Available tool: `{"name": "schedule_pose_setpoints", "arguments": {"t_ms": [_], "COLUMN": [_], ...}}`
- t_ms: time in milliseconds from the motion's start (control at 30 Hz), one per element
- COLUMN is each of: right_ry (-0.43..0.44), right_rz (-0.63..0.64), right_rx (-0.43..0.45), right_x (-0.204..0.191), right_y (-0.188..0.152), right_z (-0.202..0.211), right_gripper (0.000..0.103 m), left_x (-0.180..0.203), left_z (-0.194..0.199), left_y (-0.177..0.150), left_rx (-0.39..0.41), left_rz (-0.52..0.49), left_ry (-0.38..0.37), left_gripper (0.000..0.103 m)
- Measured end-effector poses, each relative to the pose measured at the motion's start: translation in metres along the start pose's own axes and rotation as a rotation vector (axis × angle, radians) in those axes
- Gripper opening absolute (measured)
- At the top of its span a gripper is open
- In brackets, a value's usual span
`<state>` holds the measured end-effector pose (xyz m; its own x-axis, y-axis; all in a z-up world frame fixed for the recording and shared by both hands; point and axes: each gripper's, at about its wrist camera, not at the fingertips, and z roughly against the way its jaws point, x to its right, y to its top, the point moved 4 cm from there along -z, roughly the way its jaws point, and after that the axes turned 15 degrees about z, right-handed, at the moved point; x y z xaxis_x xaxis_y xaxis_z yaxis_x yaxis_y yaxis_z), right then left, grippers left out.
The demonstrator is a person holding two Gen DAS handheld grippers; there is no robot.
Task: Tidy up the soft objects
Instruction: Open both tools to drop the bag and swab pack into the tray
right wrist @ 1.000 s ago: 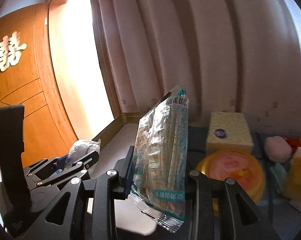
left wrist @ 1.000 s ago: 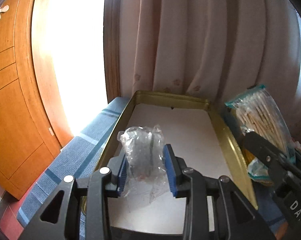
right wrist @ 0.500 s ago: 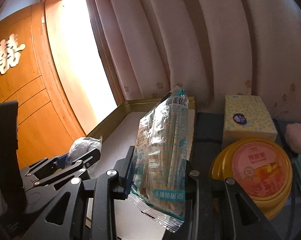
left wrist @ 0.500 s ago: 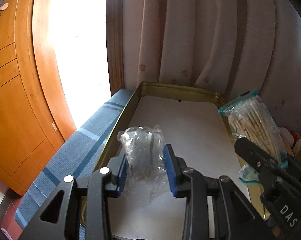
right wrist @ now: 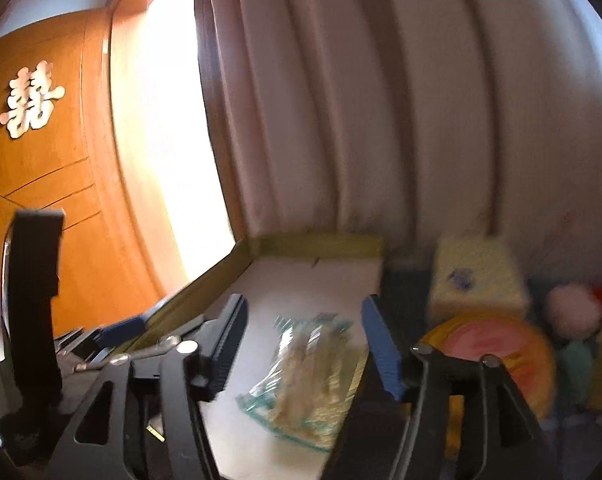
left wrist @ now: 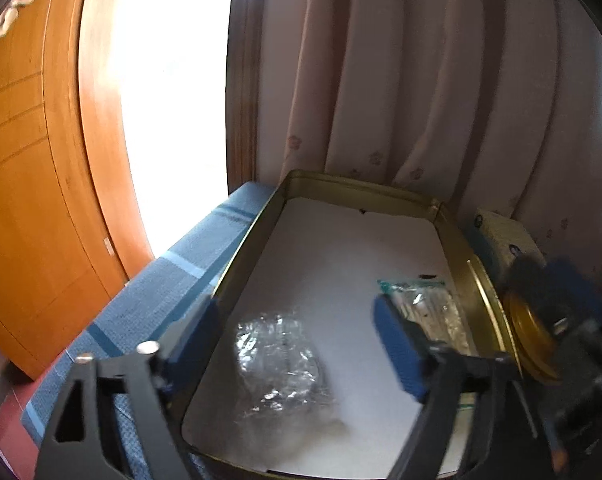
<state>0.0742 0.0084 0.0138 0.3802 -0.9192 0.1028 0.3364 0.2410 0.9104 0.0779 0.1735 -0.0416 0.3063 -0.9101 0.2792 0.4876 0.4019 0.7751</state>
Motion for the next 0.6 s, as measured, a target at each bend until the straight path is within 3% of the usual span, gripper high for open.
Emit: {"name": "schedule_pose_setpoints", "arguments": {"t_ms": [67, 167, 400, 600], "right_ry": [-0.101, -0.224, -0.277, -0.289], "right_rz": [0.029, 0.085, 0.072, 0.071], "right_rx": [0.071, 0.150, 0.178, 0.141], "right_x": [0.001, -0.003, 0.005, 0.016], "right_y": [0.005, 0.010, 0.010, 0.004], "right_z": [0.016, 0.034, 0.041, 0.045], "right_gripper": [0.085, 0.086, 0.088, 0.088], "left_x": [0.003, 0.004, 0.001, 0.007], "left_z": [0.008, 0.014, 0.015, 0.026], "left_y": [0.001, 0.002, 0.005, 0.003], "left_rx": [0.060, 0.100, 0.122, 0.180], "left_rz": [-0.012, -0.010, 0.009, -0.020], "left_ry": [0.025, 0.047, 0.080, 0.082], "left_gripper": [0.099, 0.101, 0.102, 0.102]}}
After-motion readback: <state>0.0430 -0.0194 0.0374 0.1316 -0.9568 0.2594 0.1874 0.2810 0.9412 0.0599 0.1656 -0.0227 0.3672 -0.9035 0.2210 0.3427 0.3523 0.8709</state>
